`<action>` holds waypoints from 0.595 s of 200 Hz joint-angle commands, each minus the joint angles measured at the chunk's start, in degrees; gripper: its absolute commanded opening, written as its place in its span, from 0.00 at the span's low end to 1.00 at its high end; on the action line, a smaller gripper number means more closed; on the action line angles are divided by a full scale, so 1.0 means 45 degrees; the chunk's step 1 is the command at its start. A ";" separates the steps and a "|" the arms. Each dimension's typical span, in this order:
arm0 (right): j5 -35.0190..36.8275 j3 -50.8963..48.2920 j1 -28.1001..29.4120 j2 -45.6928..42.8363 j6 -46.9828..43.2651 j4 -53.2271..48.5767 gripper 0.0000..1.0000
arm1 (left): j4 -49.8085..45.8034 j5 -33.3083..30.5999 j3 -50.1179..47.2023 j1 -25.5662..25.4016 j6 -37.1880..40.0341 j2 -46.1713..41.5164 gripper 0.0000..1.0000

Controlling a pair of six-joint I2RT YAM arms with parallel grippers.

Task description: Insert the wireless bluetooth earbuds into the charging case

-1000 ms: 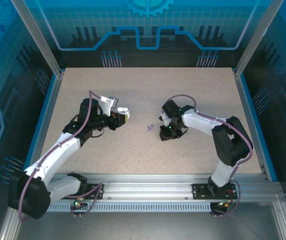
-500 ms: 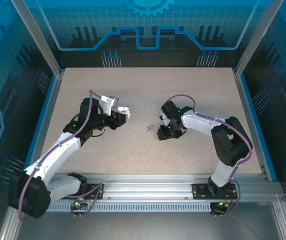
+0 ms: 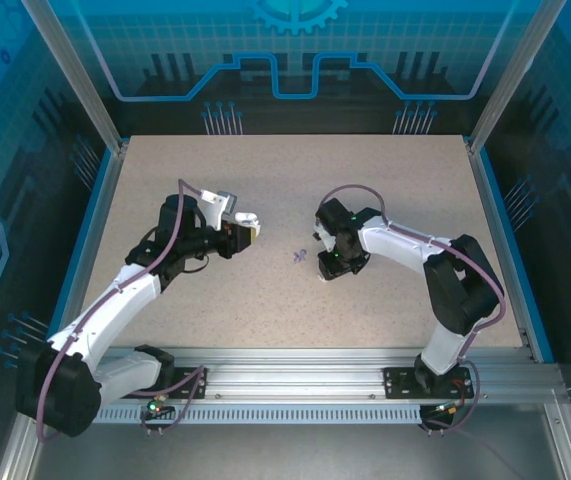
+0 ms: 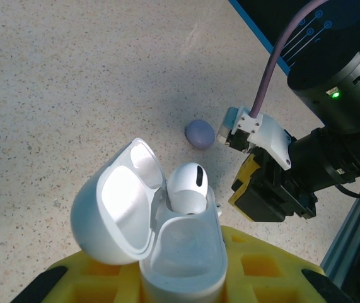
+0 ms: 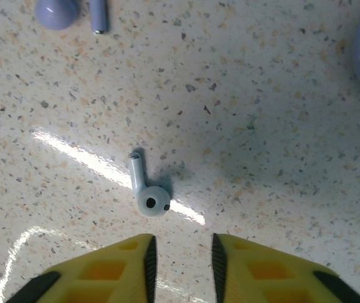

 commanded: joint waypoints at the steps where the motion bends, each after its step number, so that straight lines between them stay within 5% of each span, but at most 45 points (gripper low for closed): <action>1: 0.0471 0.0163 -0.0072 0.0412 0.0108 -0.0067 0.24 | -0.0012 0.0037 0.0493 -0.0104 0.0273 0.0018 0.08; 63: 0.0941 0.0485 0.0099 0.1526 0.0648 0.0187 0.16 | -0.0107 -0.0012 0.0466 -0.0106 0.0267 -0.0112 0.08; 119: -0.0808 0.0522 0.0723 0.1890 0.0540 0.0418 0.16 | -0.0195 -0.0086 0.0473 -0.0095 0.0322 -0.0179 0.09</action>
